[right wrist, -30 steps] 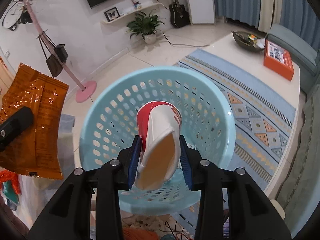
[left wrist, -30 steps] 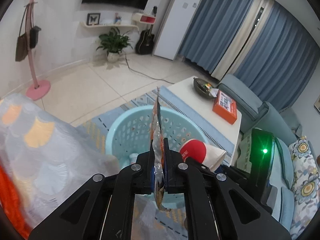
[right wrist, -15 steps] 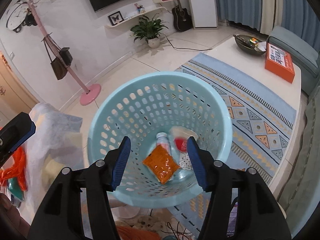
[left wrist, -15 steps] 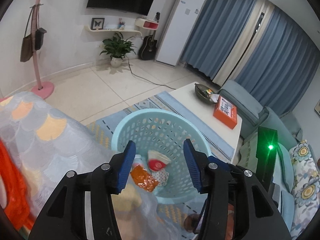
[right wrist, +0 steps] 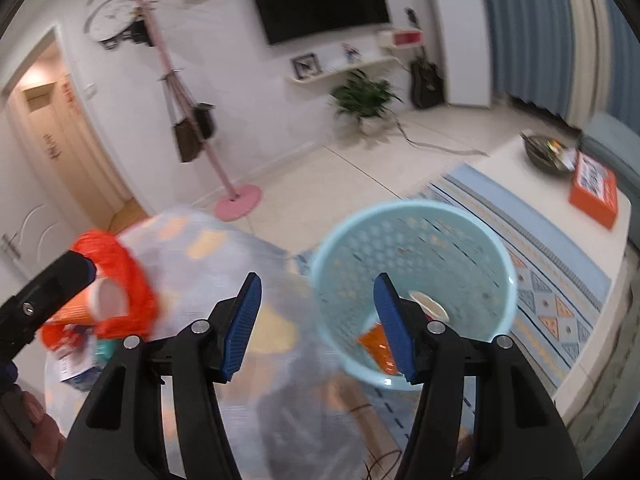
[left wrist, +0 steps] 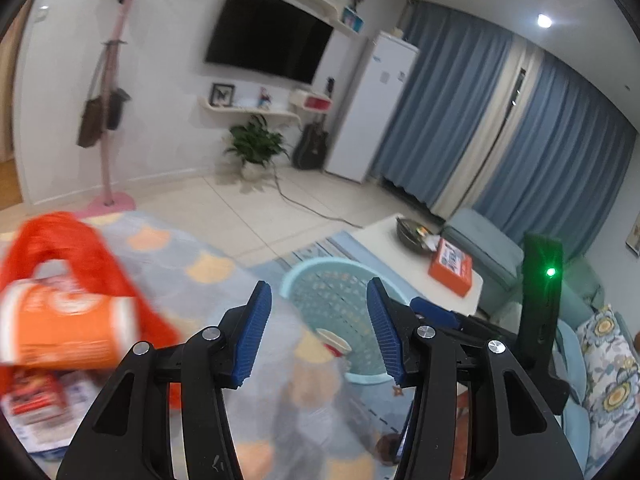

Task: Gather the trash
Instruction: 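Grasp the clear bottle with left gripper while right gripper grasps the orange cup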

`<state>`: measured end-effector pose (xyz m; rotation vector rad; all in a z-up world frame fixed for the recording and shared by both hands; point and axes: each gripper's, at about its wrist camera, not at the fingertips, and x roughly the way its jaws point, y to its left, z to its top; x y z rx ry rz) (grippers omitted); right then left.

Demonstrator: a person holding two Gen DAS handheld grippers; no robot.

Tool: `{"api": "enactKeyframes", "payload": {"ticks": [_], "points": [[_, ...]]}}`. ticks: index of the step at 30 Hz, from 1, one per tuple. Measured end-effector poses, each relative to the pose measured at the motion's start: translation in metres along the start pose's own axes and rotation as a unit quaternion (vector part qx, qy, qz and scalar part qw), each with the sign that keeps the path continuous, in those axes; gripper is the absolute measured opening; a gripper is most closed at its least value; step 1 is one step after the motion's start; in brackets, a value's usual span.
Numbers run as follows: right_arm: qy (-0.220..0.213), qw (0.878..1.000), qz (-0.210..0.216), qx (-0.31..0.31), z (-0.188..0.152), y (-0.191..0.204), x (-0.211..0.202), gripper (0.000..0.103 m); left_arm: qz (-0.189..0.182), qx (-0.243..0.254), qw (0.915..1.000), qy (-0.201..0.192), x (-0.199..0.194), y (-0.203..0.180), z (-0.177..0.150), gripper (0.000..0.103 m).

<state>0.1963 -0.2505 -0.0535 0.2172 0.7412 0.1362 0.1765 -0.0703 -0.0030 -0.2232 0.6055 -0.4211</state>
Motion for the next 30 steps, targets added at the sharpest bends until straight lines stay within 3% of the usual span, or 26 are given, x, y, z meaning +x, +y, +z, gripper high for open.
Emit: {"api": "enactKeyframes", "payload": {"ticks": [5, 10, 12, 17, 24, 30], "points": [[-0.02, 0.997, 0.053, -0.051, 0.002, 0.063, -0.019, 0.055, 0.044, -0.023, 0.9982, -0.033, -0.06, 0.037, -0.003, 0.055], [-0.033, 0.987, 0.117, -0.102, 0.003, 0.125, -0.027, 0.055, 0.121, -0.055, 0.9896, -0.055, -0.112, 0.082, -0.006, 0.067], [-0.036, 0.982, 0.139, -0.121, 0.003, 0.146, -0.026, 0.055, 0.173, -0.075, 0.9802, -0.059, -0.132, 0.108, -0.007, 0.076], [-0.011, 0.969, 0.188, -0.161, 0.004, 0.194, -0.004, 0.055, 0.263, -0.132, 0.9547, -0.045, -0.157, 0.179, -0.013, 0.08], [0.039, 0.961, 0.198, -0.19, 0.005, 0.231, 0.043, 0.055, 0.315, -0.254, 0.9145, -0.003, -0.151, 0.274, -0.025, 0.08], [0.088, 0.954, 0.218, -0.188, 0.002, 0.23, 0.073, 0.058, 0.348, -0.286, 0.8918, 0.047, -0.12, 0.307, -0.029, 0.08]]}}
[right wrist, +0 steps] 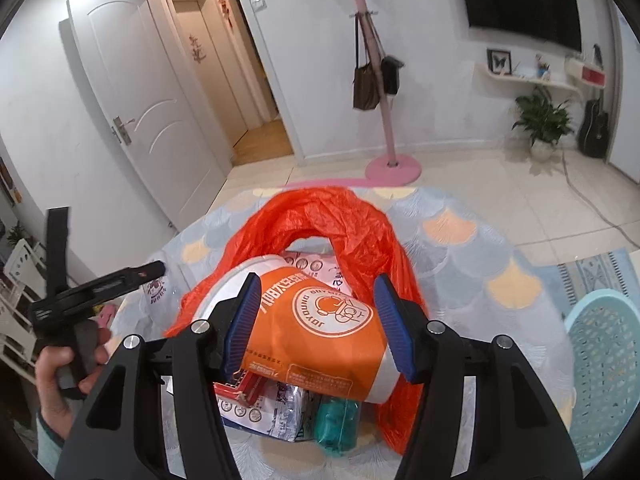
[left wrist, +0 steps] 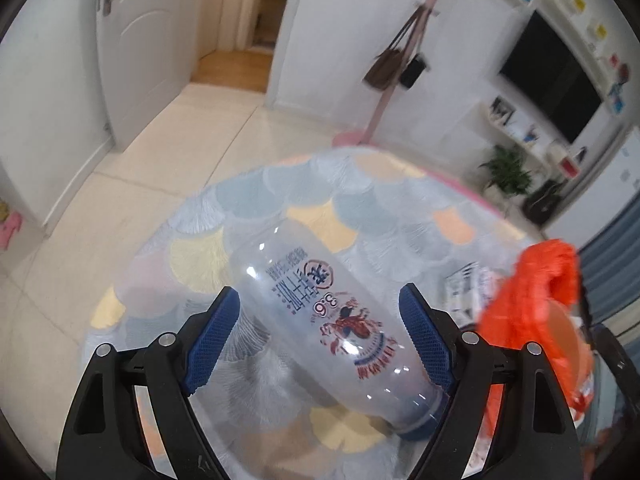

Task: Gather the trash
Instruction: 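Grasp the clear bottle with left gripper while right gripper grasps the orange cup, then carry the clear bottle and orange cup over the basket and release both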

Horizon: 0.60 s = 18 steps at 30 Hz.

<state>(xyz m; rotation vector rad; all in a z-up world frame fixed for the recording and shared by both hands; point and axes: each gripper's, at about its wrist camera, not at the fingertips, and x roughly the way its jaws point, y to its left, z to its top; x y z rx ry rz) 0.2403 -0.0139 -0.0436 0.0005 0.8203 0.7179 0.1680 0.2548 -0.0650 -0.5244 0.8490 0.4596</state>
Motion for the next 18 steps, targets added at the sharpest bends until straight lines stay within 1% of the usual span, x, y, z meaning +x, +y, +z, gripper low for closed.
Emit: {"api": "enactKeyframes", "payload": {"ticks": [2, 3, 6, 8, 10, 11, 13, 15, 18], "points": [[0.013, 1.0, 0.017, 0.003, -0.002, -0.001, 0.005, 0.063, 0.012, 0.002, 0.9999, 0.01, 0.01, -0.002, 0.001, 0.082], [0.019, 0.999, 0.026, 0.002, -0.003, -0.002, 0.007, 0.064, 0.015, 0.006, 0.9998, 0.011, 0.012, -0.003, 0.002, 0.083], [0.032, 0.999, 0.041, -0.008, -0.005, 0.003, 0.008, 0.064, 0.027, 0.026, 0.9992, 0.01, 0.013, -0.005, 0.004, 0.083], [0.04, 0.998, 0.051, -0.019, -0.008, 0.009, 0.005, 0.064, 0.026, 0.039, 0.9988, 0.013, 0.012, -0.005, 0.001, 0.082], [0.05, 0.996, 0.065, -0.028, -0.012, 0.015, 0.002, 0.064, 0.015, 0.048, 0.9986, 0.015, 0.01, -0.004, -0.002, 0.079], [0.054, 0.995, 0.071, -0.032, -0.014, 0.018, 0.0, 0.065, 0.005, 0.054, 0.9984, 0.017, 0.007, -0.002, -0.002, 0.076], [0.062, 0.994, 0.084, -0.041, -0.022, 0.025, -0.004, 0.067, -0.01, 0.068, 0.9974, 0.02, 0.002, 0.0, -0.006, 0.071], [0.073, 0.992, 0.091, -0.053, -0.028, 0.032, -0.006, 0.072, -0.023, 0.087, 0.9956, 0.023, -0.001, 0.001, -0.011, 0.066], [0.085, 0.989, 0.096, -0.069, -0.036, 0.045, -0.007, 0.075, -0.043, 0.119, 0.9915, 0.029, -0.007, 0.004, -0.021, 0.064]]}}
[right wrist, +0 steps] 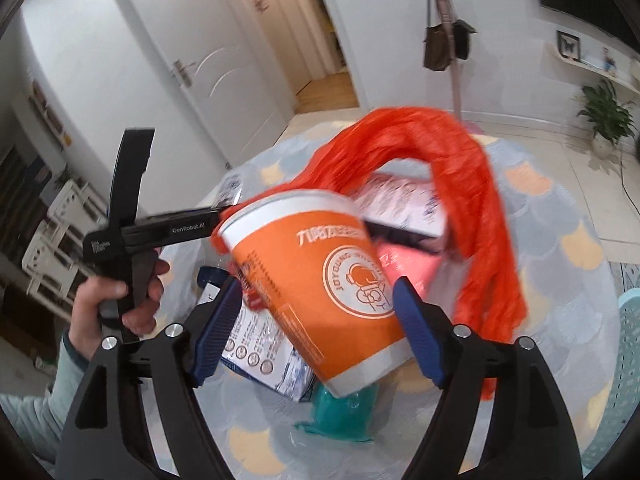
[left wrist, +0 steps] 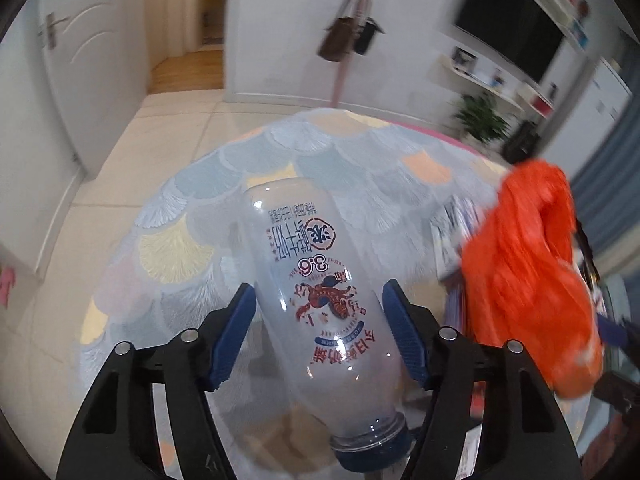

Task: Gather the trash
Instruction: 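Carry the clear bottle and orange cup over the basket and release both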

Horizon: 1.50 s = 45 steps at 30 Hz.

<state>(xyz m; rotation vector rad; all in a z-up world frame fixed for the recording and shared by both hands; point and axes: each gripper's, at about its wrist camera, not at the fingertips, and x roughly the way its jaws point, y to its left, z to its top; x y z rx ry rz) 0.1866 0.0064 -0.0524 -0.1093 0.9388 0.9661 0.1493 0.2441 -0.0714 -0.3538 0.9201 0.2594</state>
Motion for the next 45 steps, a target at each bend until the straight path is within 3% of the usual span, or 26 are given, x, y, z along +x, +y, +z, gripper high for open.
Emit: {"api": "enactKeyframes", "payload": {"ticks": [6, 11, 14, 16, 19, 20, 21, 28, 37, 45], "points": [[0.019, 1.0, -0.021, -0.006, -0.002, 0.013, 0.02, 0.075, -0.027, 0.042, 0.9987, 0.012, -0.007, 0.003, -0.018, 0.065], [0.026, 0.999, -0.038, 0.004, -0.001, 0.017, 0.033, 0.074, -0.019, 0.047, 0.9985, 0.021, -0.008, 0.001, -0.031, 0.069], [0.027, 0.999, -0.046, 0.003, -0.003, 0.019, 0.035, 0.056, -0.003, 0.045, 0.9987, 0.025, -0.005, -0.001, -0.037, 0.078], [0.03, 0.998, -0.056, 0.004, -0.006, 0.02, 0.036, 0.052, 0.003, 0.045, 0.9987, 0.025, -0.004, -0.002, -0.04, 0.078], [0.022, 0.997, -0.071, -0.001, -0.014, 0.026, 0.035, 0.05, 0.004, 0.04, 0.999, 0.021, -0.004, -0.003, -0.044, 0.066], [0.016, 0.997, -0.076, -0.003, -0.016, 0.029, 0.032, 0.05, -0.001, 0.041, 0.999, 0.019, -0.005, -0.003, -0.044, 0.058], [0.01, 0.997, -0.079, -0.005, -0.018, 0.031, 0.03, 0.05, -0.003, 0.04, 0.9991, 0.017, -0.007, -0.003, -0.045, 0.057], [-0.041, 0.997, -0.071, 0.014, -0.028, 0.031, -0.003, 0.049, -0.025, 0.037, 0.9982, -0.039, -0.037, -0.003, -0.046, 0.056], [-0.113, 0.99, -0.073, 0.042, -0.032, 0.02, -0.059, 0.049, -0.066, 0.059, 0.9888, -0.12, -0.098, -0.031, -0.04, 0.056], [-0.153, 0.981, -0.101, 0.06, -0.04, 0.007, -0.099, 0.049, -0.125, 0.099, 0.9776, -0.137, -0.12, -0.084, -0.042, 0.056]]}}
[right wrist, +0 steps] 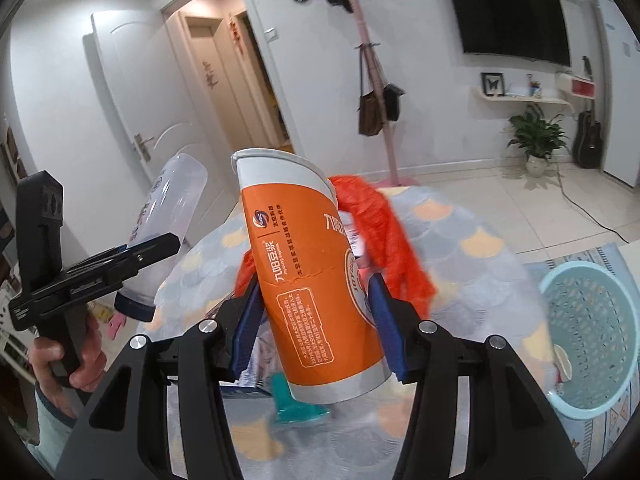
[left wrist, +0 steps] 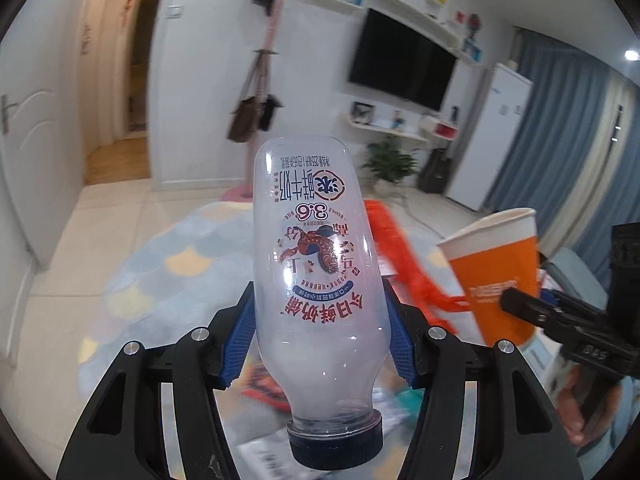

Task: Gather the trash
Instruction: 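Carry the clear bottle and orange cup over the basket and release both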

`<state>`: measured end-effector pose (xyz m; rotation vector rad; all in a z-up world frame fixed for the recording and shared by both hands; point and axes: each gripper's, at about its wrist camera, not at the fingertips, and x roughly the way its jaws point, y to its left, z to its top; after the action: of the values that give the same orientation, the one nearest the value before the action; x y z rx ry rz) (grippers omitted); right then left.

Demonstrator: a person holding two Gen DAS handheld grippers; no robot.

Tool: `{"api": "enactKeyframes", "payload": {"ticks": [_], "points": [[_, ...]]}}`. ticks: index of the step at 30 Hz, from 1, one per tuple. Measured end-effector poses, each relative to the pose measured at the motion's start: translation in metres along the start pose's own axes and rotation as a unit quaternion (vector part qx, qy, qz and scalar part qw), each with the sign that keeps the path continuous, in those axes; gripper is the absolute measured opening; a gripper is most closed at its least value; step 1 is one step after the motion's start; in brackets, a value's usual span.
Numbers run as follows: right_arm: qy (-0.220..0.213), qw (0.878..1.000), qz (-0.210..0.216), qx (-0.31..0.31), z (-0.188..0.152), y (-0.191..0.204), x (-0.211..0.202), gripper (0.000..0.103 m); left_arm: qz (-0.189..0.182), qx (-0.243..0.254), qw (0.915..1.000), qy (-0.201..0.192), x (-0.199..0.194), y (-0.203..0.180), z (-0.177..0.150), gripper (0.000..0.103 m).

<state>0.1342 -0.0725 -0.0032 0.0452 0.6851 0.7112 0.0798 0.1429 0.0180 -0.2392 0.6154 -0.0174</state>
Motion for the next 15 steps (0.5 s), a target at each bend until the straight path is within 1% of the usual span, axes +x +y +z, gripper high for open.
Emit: {"api": "enactKeyframes", "payload": {"ticks": [3, 9, 13, 15], "points": [[-0.015, 1.0, -0.015, 0.011, 0.001, -0.014, -0.014, 0.049, -0.026, 0.016, 0.9995, 0.003, 0.008, -0.027, 0.004, 0.056], [-0.038, 0.997, -0.044, 0.045, -0.002, -0.055, -0.04, 0.049, -0.079, 0.044, 0.9957, 0.019, 0.038, -0.082, 0.01, 0.056], [-0.052, 0.993, -0.071, 0.077, -0.005, -0.092, -0.056, 0.049, -0.106, 0.058, 0.9923, 0.029, 0.061, -0.113, 0.015, 0.056], [-0.058, 0.99, -0.089, 0.095, -0.007, -0.113, -0.065, 0.049, -0.118, 0.067, 0.9901, 0.037, 0.075, -0.135, 0.018, 0.056]]}}
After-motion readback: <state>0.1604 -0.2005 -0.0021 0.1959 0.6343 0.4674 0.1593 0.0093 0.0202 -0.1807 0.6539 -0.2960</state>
